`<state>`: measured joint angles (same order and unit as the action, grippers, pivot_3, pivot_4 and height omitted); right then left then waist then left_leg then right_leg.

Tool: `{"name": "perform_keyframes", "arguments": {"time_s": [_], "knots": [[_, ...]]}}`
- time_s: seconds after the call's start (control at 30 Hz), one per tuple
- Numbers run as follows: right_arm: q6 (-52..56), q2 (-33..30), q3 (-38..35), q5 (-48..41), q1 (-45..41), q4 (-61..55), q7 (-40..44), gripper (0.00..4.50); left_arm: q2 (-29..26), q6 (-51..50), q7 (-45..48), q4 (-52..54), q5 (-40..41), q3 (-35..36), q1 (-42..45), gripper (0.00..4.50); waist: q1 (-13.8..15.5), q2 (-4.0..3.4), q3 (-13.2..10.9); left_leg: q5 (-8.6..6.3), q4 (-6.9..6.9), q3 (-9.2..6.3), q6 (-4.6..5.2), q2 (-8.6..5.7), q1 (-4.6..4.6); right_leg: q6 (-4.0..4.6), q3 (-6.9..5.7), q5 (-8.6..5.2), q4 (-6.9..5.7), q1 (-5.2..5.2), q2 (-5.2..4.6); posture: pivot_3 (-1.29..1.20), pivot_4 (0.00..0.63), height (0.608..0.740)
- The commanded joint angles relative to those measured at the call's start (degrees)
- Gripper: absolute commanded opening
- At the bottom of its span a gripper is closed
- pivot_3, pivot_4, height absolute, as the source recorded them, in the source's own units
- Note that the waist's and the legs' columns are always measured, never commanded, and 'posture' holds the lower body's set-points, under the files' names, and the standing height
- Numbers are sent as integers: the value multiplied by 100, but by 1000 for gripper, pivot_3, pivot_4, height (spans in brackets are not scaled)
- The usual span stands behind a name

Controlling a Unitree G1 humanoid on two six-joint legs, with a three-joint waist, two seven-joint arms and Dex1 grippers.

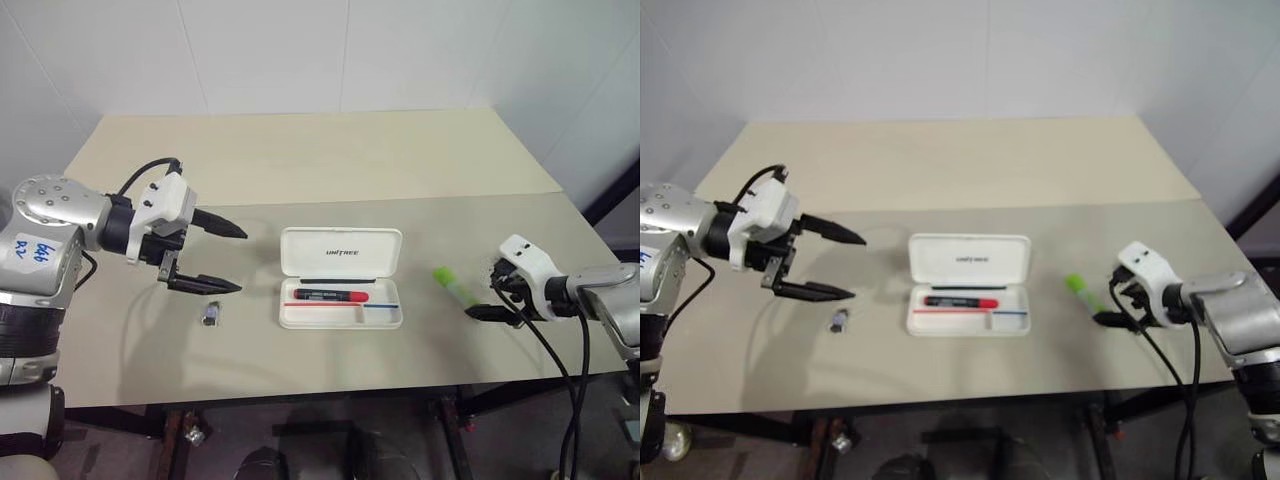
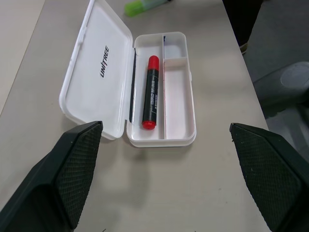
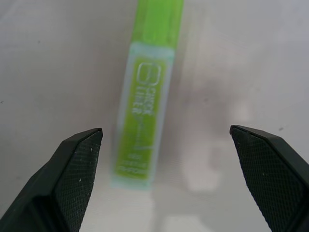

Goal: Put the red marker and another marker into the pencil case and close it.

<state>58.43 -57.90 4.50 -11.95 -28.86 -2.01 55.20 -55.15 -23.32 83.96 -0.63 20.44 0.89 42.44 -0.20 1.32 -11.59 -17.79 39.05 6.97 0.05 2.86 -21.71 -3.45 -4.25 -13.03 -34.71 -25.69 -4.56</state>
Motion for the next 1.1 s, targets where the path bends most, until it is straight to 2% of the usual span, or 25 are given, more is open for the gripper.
{"name": "perform_keyframes", "arguments": {"time_s": [0.03,0.17,0.27,0.53,0.7,0.83,1.1], "knots": [[247,-65,36,-50,-156,-263,-70,4500,-158,93,-55,198,112,219,-64,4477,0,0,0,0,0,0,0,0,0,0,0,0,0,0,0,0,150,740],[369,51,119,-91,-213,-267,-124,4500,-195,105,-80,250,123,272,-156,4477,-3,0,0,0,0,1,1,0,0,0,0,0,0,0,0,0,150,740],[335,108,169,-91,-198,-161,-154,3875,-223,88,-126,313,128,290,-206,4500,-3,0,0,-1,0,1,0,0,0,0,-1,0,0,0,0,0,150,740],[189,262,264,-36,-140,49,-235,1139,-341,104,-142,328,151,324,-255,4500,-2,0,0,-2,0,4,2,0,-3,-1,-2,0,4,0,0,0,150,740],[117,282,274,-20,-158,86,-244,1083,-363,151,-123,286,144,297,-222,4500,-5,0,0,-2,0,4,2,0,-3,-1,-2,1,3,-1,0,0,150,740],[-543,258,265,115,-224,323,-179,1083,-340,246,-121,252,122,270,-217,4500,-11,6,4,-2,0,6,2,0,-3,-2,-1,1,4,0,0,0,150,740],[-1569,-295,385,127,-689,481,932,1083,-165,1038,44,-83,229,433,-355,4500,-14,3,2,0,1,15,1,0,-2,-2,4,1,-2,-7,0,0,150,740]]}}
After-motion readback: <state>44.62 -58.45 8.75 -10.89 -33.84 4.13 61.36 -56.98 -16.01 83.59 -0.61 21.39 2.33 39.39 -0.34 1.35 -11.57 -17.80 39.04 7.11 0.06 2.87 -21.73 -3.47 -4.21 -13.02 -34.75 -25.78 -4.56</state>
